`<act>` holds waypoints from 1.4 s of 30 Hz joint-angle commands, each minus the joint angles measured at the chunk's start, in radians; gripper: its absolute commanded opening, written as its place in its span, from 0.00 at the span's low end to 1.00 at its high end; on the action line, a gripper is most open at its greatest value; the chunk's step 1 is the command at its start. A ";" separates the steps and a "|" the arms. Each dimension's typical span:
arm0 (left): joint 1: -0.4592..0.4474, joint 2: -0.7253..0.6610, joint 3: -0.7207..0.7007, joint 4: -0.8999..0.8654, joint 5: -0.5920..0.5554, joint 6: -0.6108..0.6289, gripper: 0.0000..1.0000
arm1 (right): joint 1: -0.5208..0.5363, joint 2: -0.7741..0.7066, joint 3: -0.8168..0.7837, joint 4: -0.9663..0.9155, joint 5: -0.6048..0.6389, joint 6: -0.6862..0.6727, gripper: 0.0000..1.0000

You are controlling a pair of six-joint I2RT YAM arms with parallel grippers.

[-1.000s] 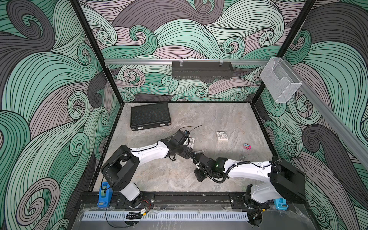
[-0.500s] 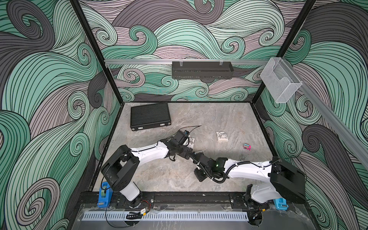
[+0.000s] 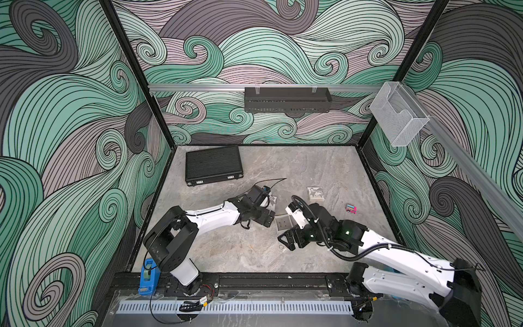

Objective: Take the rings out of the lift-off lid box
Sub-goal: Place the ring at the center of the board, then take out the ring from the jewelry box.

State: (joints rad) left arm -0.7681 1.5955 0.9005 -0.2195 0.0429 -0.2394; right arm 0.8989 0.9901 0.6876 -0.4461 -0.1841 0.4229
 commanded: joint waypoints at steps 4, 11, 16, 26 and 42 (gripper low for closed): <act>-0.002 0.014 0.006 -0.008 0.039 0.019 0.98 | -0.073 0.065 0.018 -0.034 -0.018 0.036 0.95; -0.010 0.033 0.011 0.005 0.061 0.025 0.98 | -0.074 0.211 0.042 0.064 0.012 0.086 0.49; -0.013 0.047 0.021 0.011 0.072 0.035 0.98 | -0.074 0.297 0.084 0.069 0.073 0.096 0.35; -0.013 0.063 0.026 0.024 0.069 0.031 0.98 | -0.074 0.438 0.120 0.115 0.135 0.124 0.22; -0.013 0.034 0.020 0.022 0.051 0.032 0.98 | -0.074 0.534 0.124 0.204 0.143 0.148 0.15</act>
State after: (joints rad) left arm -0.7750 1.6478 0.9009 -0.2012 0.1005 -0.2176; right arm 0.8288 1.5055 0.7910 -0.2699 -0.0593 0.5495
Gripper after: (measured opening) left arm 0.979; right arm 0.151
